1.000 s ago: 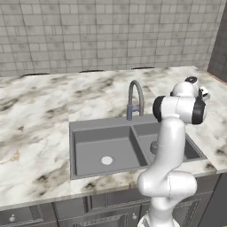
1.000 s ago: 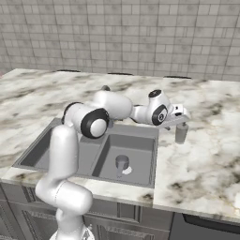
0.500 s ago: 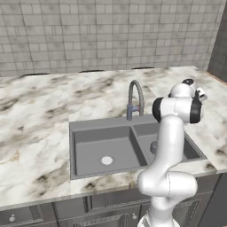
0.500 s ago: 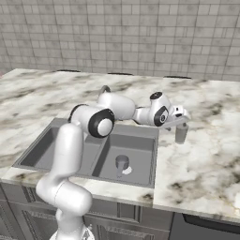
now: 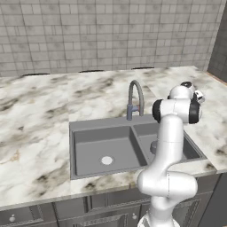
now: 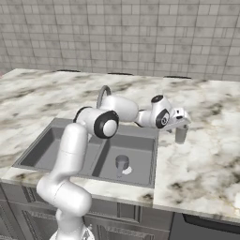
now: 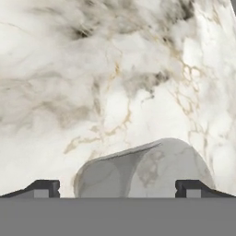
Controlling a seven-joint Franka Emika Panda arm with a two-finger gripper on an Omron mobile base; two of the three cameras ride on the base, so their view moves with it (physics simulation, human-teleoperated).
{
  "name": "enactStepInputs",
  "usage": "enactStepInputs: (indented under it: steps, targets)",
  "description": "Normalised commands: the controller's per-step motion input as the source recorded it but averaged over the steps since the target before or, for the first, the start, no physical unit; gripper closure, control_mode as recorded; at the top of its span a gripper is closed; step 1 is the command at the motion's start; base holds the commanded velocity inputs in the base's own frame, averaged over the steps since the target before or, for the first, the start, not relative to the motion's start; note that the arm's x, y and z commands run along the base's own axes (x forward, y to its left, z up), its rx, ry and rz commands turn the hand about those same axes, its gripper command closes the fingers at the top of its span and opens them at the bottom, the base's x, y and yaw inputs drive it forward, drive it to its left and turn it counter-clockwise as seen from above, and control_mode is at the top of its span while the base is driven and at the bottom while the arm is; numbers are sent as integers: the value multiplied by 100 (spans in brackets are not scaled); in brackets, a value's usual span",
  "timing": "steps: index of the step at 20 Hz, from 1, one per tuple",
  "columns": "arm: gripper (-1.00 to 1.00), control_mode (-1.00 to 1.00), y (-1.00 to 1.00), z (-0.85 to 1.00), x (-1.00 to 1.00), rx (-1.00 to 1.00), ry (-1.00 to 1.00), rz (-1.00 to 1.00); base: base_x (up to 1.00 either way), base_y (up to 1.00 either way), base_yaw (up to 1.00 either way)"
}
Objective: Move any existing items from the left basin to the right basin for drying. Then move the glass cup from the counter to the left basin of the sink for washing.
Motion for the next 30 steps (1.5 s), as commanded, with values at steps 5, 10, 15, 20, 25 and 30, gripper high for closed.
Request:
enactStepInputs:
  steps: [5, 10, 15, 20, 25, 30]
  targets:
    - [-100, -100, -13, -10, 21, -1, 0, 0, 0, 0, 0]
    - [-100, -100, -8, -4, 17, 0, 0, 0, 0, 0, 0]
    - [-100, -100, 0, -6, 2, 0, 0, 0, 0, 0, 0]
    - [-100, -100, 0, -21, 0, 0, 0, 0, 0, 0, 0]
    - [-100, -100, 0, -36, 0, 0, 0, 1, 0, 0, 0]
    - [-100, -100, 0, -40, -1, 0, 0, 1, 0, 0, 0]
